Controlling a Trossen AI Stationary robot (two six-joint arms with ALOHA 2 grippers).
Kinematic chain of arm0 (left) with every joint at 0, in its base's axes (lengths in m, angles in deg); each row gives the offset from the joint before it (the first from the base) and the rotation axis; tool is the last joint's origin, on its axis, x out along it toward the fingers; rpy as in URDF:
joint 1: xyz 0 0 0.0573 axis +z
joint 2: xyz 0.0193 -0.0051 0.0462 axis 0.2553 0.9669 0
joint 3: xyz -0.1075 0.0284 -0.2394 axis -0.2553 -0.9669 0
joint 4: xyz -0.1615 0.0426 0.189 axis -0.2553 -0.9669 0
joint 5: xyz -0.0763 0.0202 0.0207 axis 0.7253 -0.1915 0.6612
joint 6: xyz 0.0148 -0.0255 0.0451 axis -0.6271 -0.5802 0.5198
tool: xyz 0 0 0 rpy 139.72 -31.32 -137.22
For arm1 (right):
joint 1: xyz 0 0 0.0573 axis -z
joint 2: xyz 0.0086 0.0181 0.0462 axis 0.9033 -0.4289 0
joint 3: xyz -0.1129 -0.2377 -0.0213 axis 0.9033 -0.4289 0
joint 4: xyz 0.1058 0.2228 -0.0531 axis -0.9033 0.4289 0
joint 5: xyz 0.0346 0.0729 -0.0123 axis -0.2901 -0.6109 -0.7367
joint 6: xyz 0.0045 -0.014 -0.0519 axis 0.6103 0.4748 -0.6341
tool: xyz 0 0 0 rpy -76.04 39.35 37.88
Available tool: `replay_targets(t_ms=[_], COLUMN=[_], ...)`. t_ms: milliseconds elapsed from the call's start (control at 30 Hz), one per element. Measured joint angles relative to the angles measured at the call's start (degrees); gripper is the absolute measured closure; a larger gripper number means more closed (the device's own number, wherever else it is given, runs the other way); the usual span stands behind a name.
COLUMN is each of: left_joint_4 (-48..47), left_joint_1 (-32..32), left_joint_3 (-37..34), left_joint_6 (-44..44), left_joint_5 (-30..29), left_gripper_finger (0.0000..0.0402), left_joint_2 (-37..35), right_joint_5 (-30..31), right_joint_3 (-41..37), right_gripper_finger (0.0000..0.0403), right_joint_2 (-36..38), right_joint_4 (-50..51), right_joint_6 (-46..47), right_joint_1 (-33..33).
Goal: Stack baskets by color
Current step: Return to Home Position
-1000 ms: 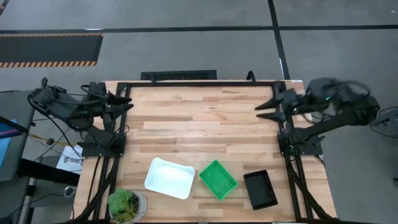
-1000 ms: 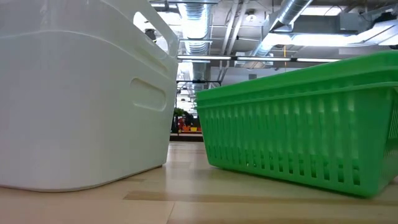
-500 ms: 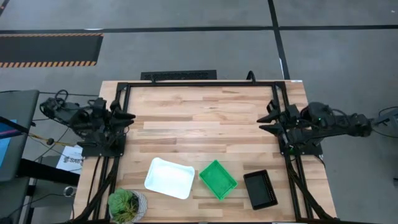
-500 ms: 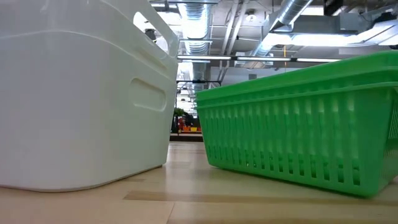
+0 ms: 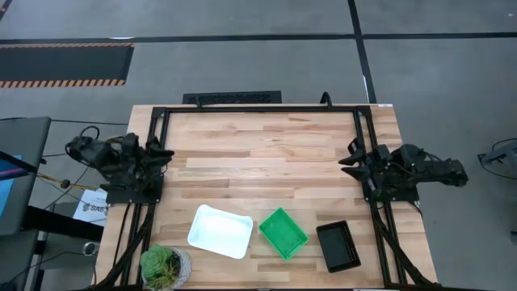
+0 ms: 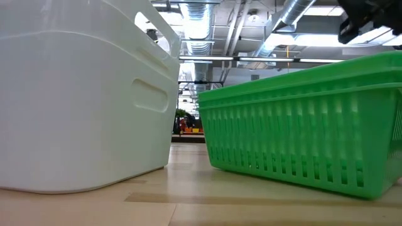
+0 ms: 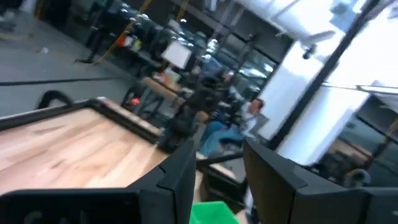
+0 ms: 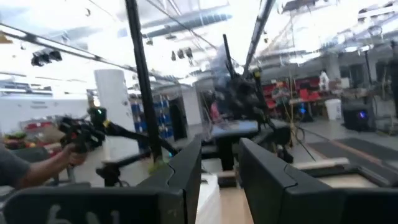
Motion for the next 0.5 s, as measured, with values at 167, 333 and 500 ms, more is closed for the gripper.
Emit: replay_targets(t_ms=[167,333,500], left_joint_4=[2.7,6.8,10.7], left_joint_1=[0.0,0.0,0.0], left_joint_3=[-2.7,-8.5,-14.9], left_joint_6=[3.9,6.1,5.3], left_joint_5=[0.4,0.7,0.0], left_gripper_finger=[0.0280,0.0280,0.0280], left_joint_2=[0.1,-0.1,-0.1], right_joint_5=[0.9,1.5,1.6], right_joint_3=[-3.0,-7.6,-11.2], right_gripper_finger=[0.0273,0.0275,0.0273], right_joint_2=[-0.3,-0.1,-0.2], right_joint_4=[-1.8,-4.6,-5.1], right_joint_6=[0.2,1.3,2.2], right_joint_1=[0.7,1.6,2.6])
